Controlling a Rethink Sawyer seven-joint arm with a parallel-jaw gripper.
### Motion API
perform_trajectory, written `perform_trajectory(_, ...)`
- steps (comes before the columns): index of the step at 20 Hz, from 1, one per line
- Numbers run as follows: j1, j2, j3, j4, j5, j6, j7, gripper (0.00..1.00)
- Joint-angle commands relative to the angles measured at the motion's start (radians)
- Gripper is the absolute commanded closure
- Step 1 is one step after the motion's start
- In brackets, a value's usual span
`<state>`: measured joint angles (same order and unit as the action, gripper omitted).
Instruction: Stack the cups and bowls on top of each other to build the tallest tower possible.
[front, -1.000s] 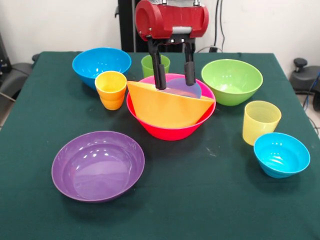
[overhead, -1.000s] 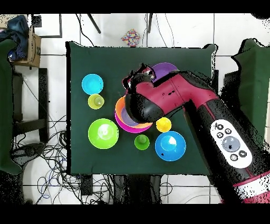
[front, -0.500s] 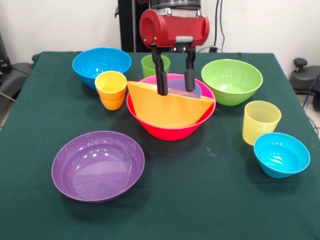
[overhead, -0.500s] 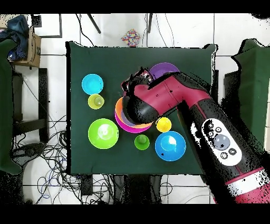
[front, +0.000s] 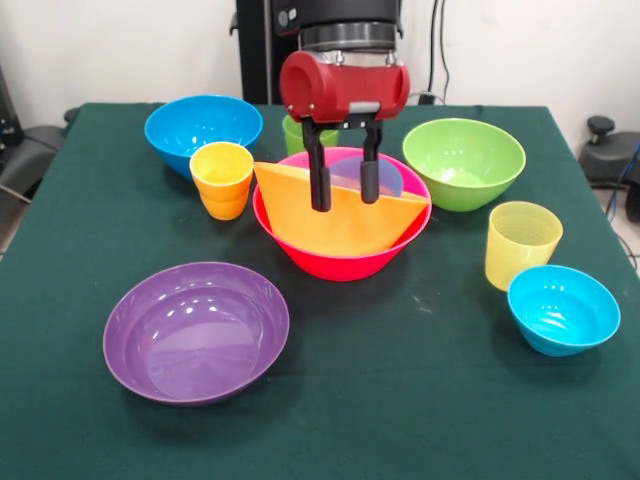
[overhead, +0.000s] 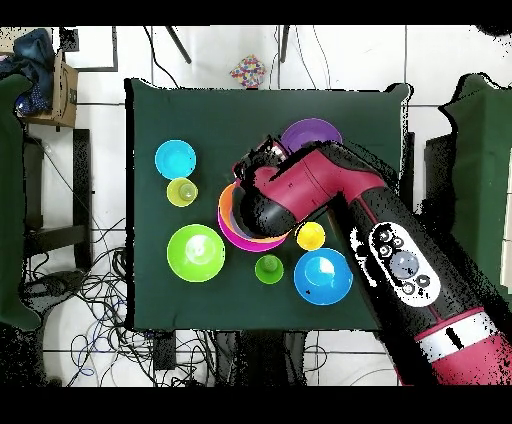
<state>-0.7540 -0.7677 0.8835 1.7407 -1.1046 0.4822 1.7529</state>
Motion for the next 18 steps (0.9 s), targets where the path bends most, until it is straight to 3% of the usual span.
perform_trajectory(1,0.039,0.062,-0.093,-0.018,-0.107,0.047,-0.179,0.0)
perform_trajectory(18,0.014,0.051,-0.099,0.052,-0.152,-0.013,-0.197,0.0)
